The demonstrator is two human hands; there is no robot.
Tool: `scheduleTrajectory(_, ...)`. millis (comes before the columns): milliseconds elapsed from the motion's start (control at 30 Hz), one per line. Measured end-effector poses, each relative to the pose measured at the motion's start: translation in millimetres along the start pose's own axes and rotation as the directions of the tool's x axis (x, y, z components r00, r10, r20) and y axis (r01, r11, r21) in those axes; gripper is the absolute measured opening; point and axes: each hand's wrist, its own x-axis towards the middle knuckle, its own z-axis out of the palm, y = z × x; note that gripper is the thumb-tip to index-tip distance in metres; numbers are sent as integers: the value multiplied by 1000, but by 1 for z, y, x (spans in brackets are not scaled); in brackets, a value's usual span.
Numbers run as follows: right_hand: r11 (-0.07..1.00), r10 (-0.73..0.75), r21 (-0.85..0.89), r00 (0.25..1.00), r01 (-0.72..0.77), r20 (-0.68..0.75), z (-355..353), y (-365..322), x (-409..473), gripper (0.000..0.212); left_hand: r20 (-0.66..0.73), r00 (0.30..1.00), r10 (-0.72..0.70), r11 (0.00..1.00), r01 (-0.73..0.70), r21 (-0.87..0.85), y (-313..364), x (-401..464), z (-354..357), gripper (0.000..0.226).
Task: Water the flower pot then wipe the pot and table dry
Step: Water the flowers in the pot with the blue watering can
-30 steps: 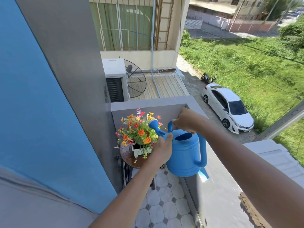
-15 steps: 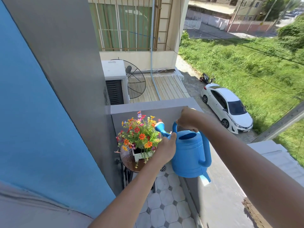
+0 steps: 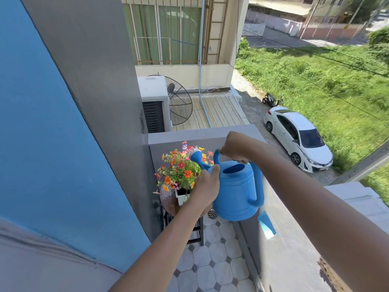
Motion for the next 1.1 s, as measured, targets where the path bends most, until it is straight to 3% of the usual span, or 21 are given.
scheduleTrajectory(200,999,-45,32,999,44,28,3,-23,-5,19,-54,999,5,1000,-4,30,-7,-8,-20,51)
scheduleTrajectory(400,998,-63,23,997,62,49,4,-32,-6,21,-40,999,-33,999,34,6,-10,-13,-29,82)
scheduleTrajectory(467,997,-69,18,996,69,49,4,-32,-9,23,-36,999,-33,999,34,17,-7,-16,-30,80)
scheduleTrajectory(600,996,-80,-34,996,81,39,6,-25,-15,23,-30,1000,-11,998,13,59,-5,-23,-25,55)
scheduleTrajectory(733,992,-120,-35,992,122,42,9,-18,-20,37,26,999,-19,998,17,63,-10,-27,-18,70)
scheduleTrajectory(833,983,-169,-57,980,176,102,11,-18,-24,34,28,998,-55,996,53,70,-14,-34,-15,80)
scheduleTrajectory(1000,977,-163,-120,978,179,129,16,-23,-30,28,25,996,-89,992,87,87,-20,-42,-16,75)
scheduleTrajectory(1100,991,-114,-54,986,121,118,19,-22,-27,30,14,996,-91,995,90,47,-18,-44,-18,72)
